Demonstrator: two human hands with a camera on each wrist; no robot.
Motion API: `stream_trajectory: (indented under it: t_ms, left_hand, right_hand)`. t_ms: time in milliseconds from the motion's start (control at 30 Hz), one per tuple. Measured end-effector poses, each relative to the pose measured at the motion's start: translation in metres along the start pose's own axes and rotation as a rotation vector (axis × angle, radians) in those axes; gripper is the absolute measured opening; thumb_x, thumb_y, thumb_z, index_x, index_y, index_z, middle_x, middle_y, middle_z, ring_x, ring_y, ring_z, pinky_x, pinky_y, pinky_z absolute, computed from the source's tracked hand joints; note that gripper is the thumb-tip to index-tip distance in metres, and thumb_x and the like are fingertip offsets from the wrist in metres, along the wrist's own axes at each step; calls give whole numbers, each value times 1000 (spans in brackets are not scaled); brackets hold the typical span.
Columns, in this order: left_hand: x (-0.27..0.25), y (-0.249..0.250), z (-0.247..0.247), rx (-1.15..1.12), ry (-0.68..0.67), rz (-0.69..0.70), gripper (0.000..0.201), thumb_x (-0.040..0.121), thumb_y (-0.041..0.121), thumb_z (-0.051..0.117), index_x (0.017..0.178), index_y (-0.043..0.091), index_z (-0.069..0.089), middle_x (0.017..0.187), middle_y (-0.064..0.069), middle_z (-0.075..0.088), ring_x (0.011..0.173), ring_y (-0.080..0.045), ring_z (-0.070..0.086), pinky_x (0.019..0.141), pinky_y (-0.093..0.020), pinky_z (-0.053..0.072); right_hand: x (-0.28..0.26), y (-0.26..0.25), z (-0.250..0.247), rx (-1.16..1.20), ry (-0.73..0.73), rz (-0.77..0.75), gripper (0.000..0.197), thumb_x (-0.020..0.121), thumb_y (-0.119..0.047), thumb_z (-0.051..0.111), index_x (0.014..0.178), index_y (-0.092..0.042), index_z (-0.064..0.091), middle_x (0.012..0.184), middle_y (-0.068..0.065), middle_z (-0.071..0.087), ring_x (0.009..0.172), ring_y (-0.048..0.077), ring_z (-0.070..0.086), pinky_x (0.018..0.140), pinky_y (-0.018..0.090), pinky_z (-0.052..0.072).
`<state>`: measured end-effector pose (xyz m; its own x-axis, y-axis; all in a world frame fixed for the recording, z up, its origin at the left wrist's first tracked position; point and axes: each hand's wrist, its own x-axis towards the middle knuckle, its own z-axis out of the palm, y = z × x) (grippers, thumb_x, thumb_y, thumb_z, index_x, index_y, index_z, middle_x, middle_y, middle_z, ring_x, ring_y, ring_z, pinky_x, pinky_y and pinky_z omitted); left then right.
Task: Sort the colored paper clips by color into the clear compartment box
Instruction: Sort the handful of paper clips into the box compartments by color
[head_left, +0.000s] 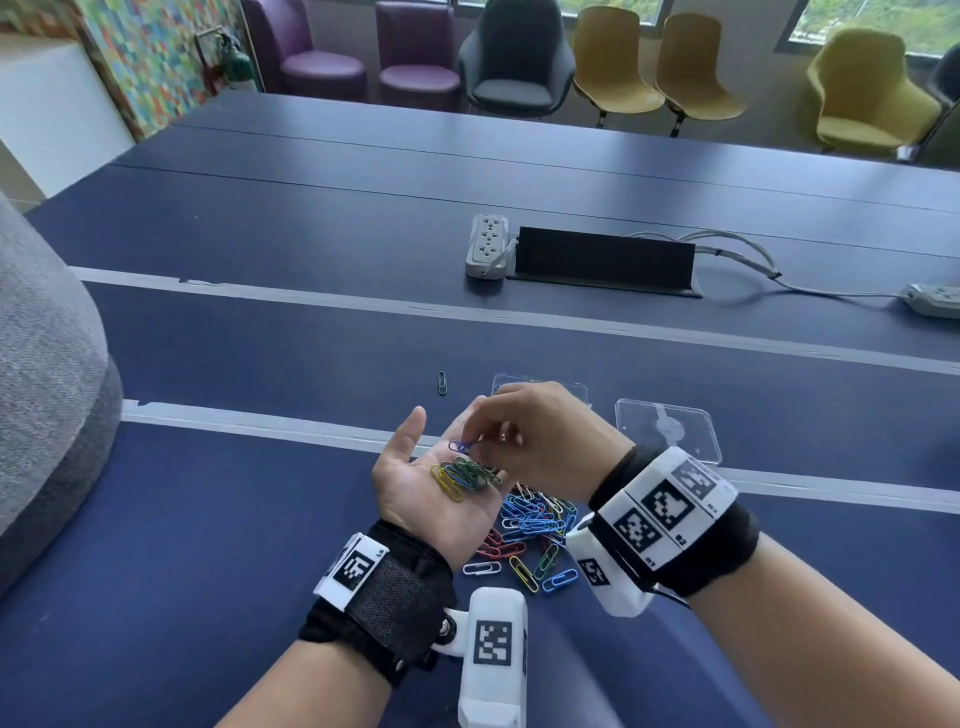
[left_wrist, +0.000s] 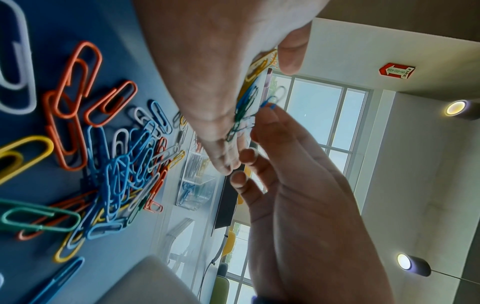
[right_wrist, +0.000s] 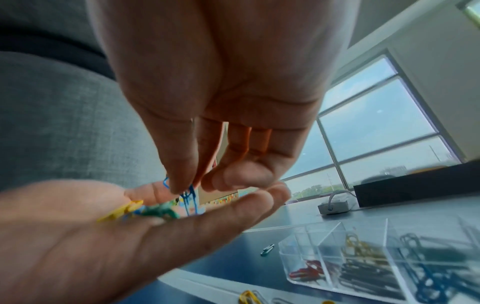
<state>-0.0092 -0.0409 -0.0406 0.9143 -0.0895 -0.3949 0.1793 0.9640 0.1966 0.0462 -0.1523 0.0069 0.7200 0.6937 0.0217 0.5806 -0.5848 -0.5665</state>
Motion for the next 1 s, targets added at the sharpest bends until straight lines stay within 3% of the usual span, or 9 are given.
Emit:
stream_trajectory:
  t_ms: [100, 200, 267, 333, 433, 567, 667, 867, 1000]
  left_hand:
    - [1, -1, -1, -4, 9, 8, 51, 86, 43, 46, 108, 0, 61, 111, -21, 64, 105, -36, 61, 99, -50, 42]
    - [3, 1, -6, 22, 22, -2, 64, 79, 42, 50, 128, 0, 54, 122, -24, 62, 115, -39, 58, 104, -50, 37]
    - [3, 2, -8, 21, 8, -16, 67, 80, 41, 49, 134, 1, 49, 129, -27, 57, 123, -40, 52, 106, -50, 36]
    - [4, 2, -9, 17, -5, -21, 67, 80, 41, 49, 134, 1, 48, 129, -28, 57, 124, -41, 51, 106, -50, 36]
    - [4, 2, -8, 12, -12, -21, 66, 81, 41, 48, 134, 1, 49, 128, -28, 57, 124, -41, 51, 105, -51, 36]
    - [5, 5, -9, 5, -18, -25, 65, 81, 40, 49, 134, 2, 49, 129, -28, 56, 124, -41, 52, 106, -51, 36]
    - [5, 4, -11, 1, -25, -25, 65, 81, 40, 50, 133, 2, 50, 129, -28, 56, 123, -41, 52, 105, -51, 36]
    - [5, 4, -11, 0, -17, -26, 64, 82, 41, 48, 133, 2, 50, 129, -27, 56, 123, -41, 52, 106, -51, 36]
    - [5, 3, -9, 17, 5, -12, 64, 84, 43, 46, 133, 2, 51, 128, -26, 58, 120, -39, 55, 104, -49, 38]
  right_hand:
    - [2, 5, -6, 181, 74, 42, 9, 76, -13, 69, 82, -18, 74, 72, -8, 67, 63, 3, 58, 68, 18, 47]
    - [8, 12, -24, 312, 185, 96, 11, 79, -8, 68, 81, -18, 73, 69, -8, 68, 57, -2, 57, 66, 21, 49]
    - [13, 19, -38, 385, 314, 149, 19, 81, -5, 66, 81, -23, 70, 67, -5, 67, 55, 6, 56, 63, 31, 53]
    - [16, 30, -50, 350, 413, 213, 18, 82, -6, 63, 85, -22, 71, 65, -4, 66, 55, 13, 57, 64, 34, 57]
    - [15, 46, -53, 167, 337, 324, 13, 81, -9, 64, 87, -12, 74, 69, 0, 68, 56, 10, 59, 70, 28, 57]
    - [8, 63, -36, -47, 141, 450, 18, 80, -8, 61, 89, -12, 76, 86, 5, 74, 77, 16, 66, 78, 25, 53]
    - [5, 66, -28, -110, 84, 489, 18, 80, -10, 61, 88, -15, 76, 90, 4, 74, 85, 19, 66, 80, 26, 52]
    - [5, 63, -27, -129, 104, 460, 20, 79, -13, 58, 86, -20, 76, 88, 0, 74, 83, 18, 66, 82, 31, 55]
    - [3, 34, -24, -61, 188, 252, 15, 79, -15, 63, 86, -21, 75, 80, -6, 72, 67, 4, 59, 73, 14, 47]
